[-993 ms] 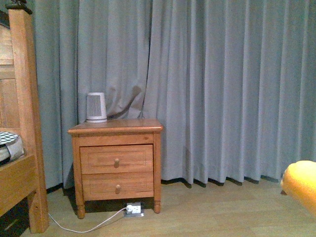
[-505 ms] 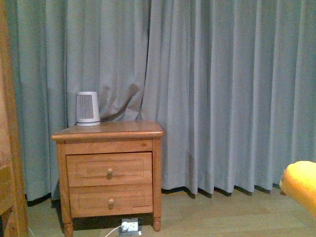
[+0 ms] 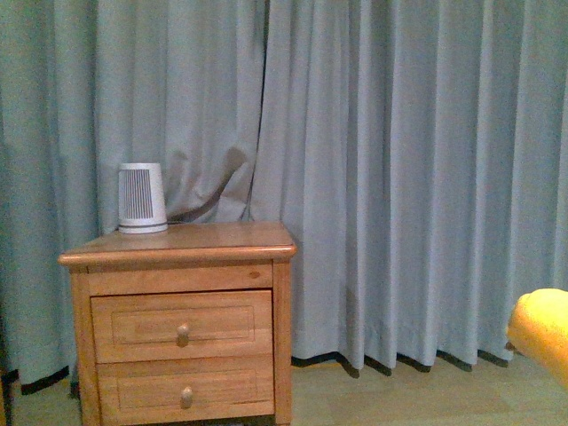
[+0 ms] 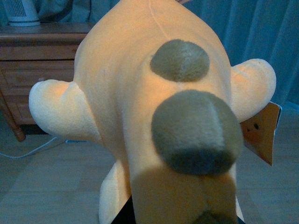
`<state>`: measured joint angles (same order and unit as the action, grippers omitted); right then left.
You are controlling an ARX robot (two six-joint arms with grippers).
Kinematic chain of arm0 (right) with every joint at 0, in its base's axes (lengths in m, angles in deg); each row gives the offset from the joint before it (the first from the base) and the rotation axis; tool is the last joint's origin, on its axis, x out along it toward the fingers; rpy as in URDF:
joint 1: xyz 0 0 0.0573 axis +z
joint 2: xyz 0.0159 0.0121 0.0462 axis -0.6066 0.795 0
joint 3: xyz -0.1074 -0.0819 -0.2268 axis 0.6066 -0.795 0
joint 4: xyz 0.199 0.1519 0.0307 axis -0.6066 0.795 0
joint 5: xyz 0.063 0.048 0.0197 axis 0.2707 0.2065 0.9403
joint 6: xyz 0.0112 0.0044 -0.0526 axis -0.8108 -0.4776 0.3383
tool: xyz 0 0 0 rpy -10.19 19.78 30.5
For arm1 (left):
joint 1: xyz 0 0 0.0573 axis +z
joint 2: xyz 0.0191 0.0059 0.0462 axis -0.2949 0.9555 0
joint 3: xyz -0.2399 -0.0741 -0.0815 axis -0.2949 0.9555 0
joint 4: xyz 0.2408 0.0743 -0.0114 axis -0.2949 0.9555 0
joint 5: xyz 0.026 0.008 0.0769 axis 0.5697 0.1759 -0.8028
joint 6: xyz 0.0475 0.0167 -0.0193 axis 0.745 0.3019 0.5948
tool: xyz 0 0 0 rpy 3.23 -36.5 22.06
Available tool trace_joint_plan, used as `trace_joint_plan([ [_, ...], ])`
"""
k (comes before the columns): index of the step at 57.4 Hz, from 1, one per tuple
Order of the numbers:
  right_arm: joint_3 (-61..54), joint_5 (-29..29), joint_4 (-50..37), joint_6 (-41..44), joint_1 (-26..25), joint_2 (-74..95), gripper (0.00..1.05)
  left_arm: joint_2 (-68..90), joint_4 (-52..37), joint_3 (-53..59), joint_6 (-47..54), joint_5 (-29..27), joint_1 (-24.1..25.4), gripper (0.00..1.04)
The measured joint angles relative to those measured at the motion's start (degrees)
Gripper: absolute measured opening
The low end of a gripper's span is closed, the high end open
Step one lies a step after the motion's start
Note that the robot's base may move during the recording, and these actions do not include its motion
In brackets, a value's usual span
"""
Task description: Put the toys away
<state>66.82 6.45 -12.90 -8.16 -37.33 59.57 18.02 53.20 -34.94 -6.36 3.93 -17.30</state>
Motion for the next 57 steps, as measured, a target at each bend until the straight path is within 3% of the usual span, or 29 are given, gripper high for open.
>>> trace_joint_plan([
  [57, 0.0, -0.2, 0.0, 0.0, 0.0, 0.0, 0.07, 0.0, 0.0, 0.0, 0.0, 0.0, 0.0, 0.98],
])
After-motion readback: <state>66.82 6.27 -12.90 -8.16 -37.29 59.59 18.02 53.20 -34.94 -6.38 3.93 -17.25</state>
